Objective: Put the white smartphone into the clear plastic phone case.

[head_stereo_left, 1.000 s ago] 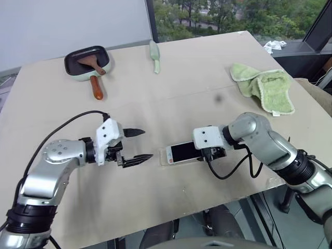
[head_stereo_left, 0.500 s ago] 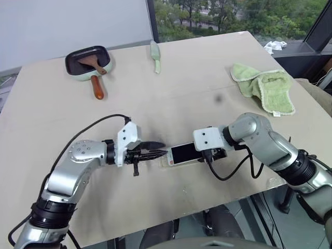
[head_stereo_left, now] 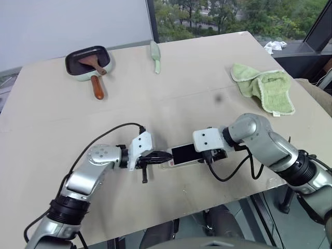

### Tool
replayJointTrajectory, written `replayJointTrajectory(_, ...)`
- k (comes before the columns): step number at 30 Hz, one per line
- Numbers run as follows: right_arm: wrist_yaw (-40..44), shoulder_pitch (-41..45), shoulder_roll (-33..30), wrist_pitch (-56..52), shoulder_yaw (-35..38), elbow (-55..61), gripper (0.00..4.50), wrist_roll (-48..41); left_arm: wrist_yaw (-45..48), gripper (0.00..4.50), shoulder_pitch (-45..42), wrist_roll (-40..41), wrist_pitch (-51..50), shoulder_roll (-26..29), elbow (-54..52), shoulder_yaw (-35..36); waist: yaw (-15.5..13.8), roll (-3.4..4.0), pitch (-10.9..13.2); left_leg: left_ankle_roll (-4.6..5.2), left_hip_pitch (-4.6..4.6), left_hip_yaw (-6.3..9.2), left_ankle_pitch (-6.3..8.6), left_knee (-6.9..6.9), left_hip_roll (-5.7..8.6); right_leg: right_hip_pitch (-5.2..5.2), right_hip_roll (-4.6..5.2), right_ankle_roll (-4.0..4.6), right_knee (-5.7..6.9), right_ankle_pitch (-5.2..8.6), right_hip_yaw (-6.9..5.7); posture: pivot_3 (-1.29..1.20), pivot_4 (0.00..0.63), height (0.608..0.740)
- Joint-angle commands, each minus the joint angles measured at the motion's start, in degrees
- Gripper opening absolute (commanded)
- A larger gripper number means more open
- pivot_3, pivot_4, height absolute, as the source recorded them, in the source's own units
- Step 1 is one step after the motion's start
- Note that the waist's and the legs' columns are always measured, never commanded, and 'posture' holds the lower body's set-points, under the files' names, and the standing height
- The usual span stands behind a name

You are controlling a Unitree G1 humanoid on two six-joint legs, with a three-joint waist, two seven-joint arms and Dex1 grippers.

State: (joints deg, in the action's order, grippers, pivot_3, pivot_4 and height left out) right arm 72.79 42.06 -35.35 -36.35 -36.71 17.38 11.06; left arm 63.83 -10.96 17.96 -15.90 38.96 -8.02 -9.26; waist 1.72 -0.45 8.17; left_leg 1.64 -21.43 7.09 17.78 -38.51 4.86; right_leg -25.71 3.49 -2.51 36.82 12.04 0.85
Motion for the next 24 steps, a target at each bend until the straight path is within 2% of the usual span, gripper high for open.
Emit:
replayJointTrajectory(1,0.71,0.23,-0.22,-0.84,-0.59,2.71,2.79,-0.32,-1.05,0.08,1.52,-3.03,2.05,0.04,2.02,-1.30,-0.02,0.00,-0.02,0.00,0.00,0.00,0.00,-0.01,0.00,0.00,0.00,0.00,0.01,0.00,0.00,0.00,0.150,0.740)
replayJointTrajectory(9,1.27,0.26,0.25,-4.20,-2.10,3.43,2.79,-0.88,-6.00,0.08,3.37,-5.59,2.83,-2.21,3.50,-2.14,-0.83,-0.01,-0.14,0.00,0.13,-0.01,0.00,-0.03,0.01,0.16,0.02,0.00,0.03,0.00,0.02,0.00,0.150,0.740)
replayJointTrajectory(15,1.47,0.33,1.86,-6.68,-2.20,1.40,2.79,-2.28,-8.03,0.08,4.49,-7.21,2.18,-3.26,2.72,-3.80,-0.92,-0.01,-0.23,0.01,0.67,-0.08,0.01,0.04,0.01,0.57,0.01,0.00,0.03,0.01,0.05,0.00,0.150,0.740)
replayJointTrajectory(16,1.39,0.34,2.06,-6.80,-2.01,1.06,3.79,-2.49,-8.40,0.00,4.56,-7.35,2.01,-3.41,2.59,-3.96,-0.92,-0.01,-0.24,0.01,0.71,-0.08,0.01,0.05,0.00,0.60,0.01,0.00,0.03,0.01,0.06,0.00,0.150,0.740)
replayJointTrajectory(18,0.96,0.42,2.60,-6.76,-1.09,0.71,4.43,-3.32,-8.94,0.00,4.58,-7.44,1.65,-3.62,2.33,-4.22,-0.93,0.01,-0.25,0.01,0.73,-0.07,0.01,0.04,0.00,0.62,0.00,0.00,0.04,0.00,0.06,0.00,0.150,0.740)
replayJointTrajectory(24,-0.12,1.13,1.03,-7.98,2.95,1.67,4.43,-6.12,-9.40,0.00,4.60,-7.32,1.27,-3.69,1.85,-4.84,-1.23,0.00,-0.27,0.02,0.71,-0.01,0.01,-0.05,0.06,0.69,0.06,-0.01,0.03,0.00,0.03,0.00,0.150,0.740)
